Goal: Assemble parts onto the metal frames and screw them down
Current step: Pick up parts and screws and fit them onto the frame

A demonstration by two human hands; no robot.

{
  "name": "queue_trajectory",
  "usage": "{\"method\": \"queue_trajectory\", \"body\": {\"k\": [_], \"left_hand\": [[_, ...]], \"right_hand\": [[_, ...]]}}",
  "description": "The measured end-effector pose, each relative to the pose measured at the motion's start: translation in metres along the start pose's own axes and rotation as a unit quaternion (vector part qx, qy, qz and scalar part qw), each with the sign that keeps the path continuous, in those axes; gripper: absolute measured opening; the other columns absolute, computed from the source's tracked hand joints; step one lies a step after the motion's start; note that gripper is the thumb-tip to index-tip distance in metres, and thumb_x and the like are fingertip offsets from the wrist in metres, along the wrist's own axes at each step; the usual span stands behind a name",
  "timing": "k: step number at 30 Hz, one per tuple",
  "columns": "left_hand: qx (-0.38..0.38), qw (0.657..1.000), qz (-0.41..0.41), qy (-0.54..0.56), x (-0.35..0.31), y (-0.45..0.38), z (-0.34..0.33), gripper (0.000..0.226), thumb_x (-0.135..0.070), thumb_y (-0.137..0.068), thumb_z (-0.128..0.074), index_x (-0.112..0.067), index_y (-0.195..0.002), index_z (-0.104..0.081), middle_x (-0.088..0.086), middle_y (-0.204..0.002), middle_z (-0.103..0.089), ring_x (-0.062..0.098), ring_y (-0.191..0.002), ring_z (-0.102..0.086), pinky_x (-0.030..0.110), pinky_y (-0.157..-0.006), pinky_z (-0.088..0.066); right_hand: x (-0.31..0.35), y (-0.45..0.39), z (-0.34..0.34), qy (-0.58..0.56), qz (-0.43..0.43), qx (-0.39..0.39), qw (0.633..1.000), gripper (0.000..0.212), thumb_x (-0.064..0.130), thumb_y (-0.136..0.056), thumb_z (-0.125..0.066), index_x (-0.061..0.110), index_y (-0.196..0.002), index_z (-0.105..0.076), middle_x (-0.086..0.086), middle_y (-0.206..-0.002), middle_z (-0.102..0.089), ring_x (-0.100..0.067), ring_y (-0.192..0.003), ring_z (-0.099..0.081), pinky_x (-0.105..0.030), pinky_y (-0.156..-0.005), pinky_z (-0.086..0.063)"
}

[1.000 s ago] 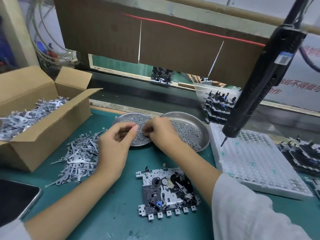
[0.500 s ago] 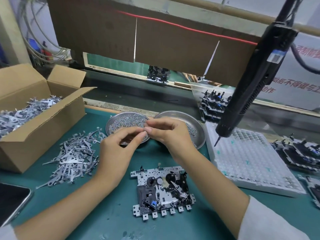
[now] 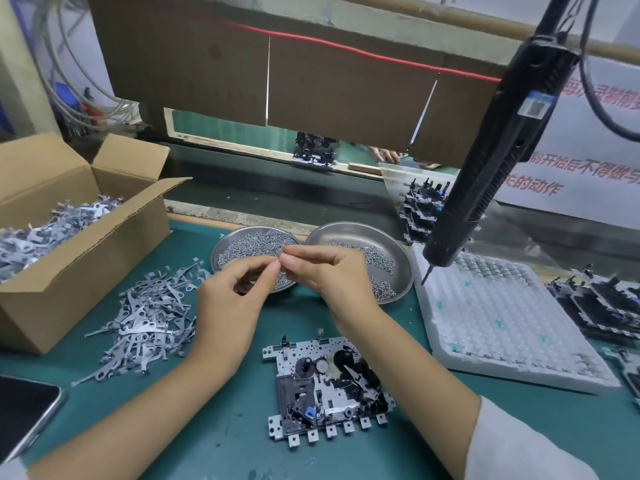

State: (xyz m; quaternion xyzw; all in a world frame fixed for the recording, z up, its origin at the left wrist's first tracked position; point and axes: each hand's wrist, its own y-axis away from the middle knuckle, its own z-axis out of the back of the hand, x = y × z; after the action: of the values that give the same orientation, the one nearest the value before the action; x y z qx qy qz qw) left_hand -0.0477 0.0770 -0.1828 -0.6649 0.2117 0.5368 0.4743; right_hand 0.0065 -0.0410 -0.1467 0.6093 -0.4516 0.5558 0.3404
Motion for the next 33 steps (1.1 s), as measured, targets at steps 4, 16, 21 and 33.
{"method": "queue_trajectory", "body": {"k": [4,16,21,33], "left_hand": [[-0.012,0.999,-0.017,-0.041,0.001,-0.001,-0.001,0.02,-0.014,-0.085,-0.067,-0.034,-0.085,-0.069,-0.01,-0.085,-0.071,0.002,-0.076,-0.064,0.014,-0.072,-0.049],[-0.016,0.984,-0.084,-0.157,0.002,-0.006,-0.001,0.008,-0.01,-0.086,-0.067,-0.014,-0.09,-0.072,-0.002,-0.081,-0.067,0.009,-0.071,-0.059,0.011,-0.067,-0.043],[0.007,0.957,-0.122,-0.263,0.008,-0.013,0.005,0.01,-0.01,-0.085,-0.069,-0.007,-0.093,-0.074,0.007,-0.086,-0.071,0.025,-0.074,-0.063,0.04,-0.078,-0.049],[0.06,0.983,-0.167,-0.053,-0.026,0.021,-0.009,0.013,-0.02,-0.077,-0.068,-0.022,-0.089,-0.071,-0.017,-0.087,-0.069,-0.002,-0.086,-0.062,0.009,-0.08,-0.042]], "right_hand": [[-0.002,0.0,-0.003,0.076,0.041,-0.021,0.996,0.019,0.0,-0.078,-0.074,0.019,-0.078,-0.075,-0.002,-0.077,-0.074,-0.015,-0.073,-0.069,-0.025,-0.075,-0.057],[-0.002,-0.006,-0.01,-0.006,-0.014,-0.05,0.999,0.015,-0.007,-0.08,-0.069,0.008,-0.076,-0.07,-0.001,-0.063,-0.069,-0.008,-0.057,-0.064,-0.014,-0.061,-0.052],[0.004,-0.006,-0.005,0.012,-0.012,-0.079,0.997,0.01,-0.004,-0.082,-0.068,0.006,-0.081,-0.068,-0.008,-0.07,-0.067,-0.011,-0.06,-0.062,-0.018,-0.065,-0.055],[0.022,0.055,0.025,-0.176,-0.106,-0.026,0.978,0.032,0.003,-0.068,-0.071,-0.002,-0.098,-0.065,-0.013,-0.083,-0.073,-0.015,-0.072,-0.07,-0.018,-0.063,-0.055]]}}
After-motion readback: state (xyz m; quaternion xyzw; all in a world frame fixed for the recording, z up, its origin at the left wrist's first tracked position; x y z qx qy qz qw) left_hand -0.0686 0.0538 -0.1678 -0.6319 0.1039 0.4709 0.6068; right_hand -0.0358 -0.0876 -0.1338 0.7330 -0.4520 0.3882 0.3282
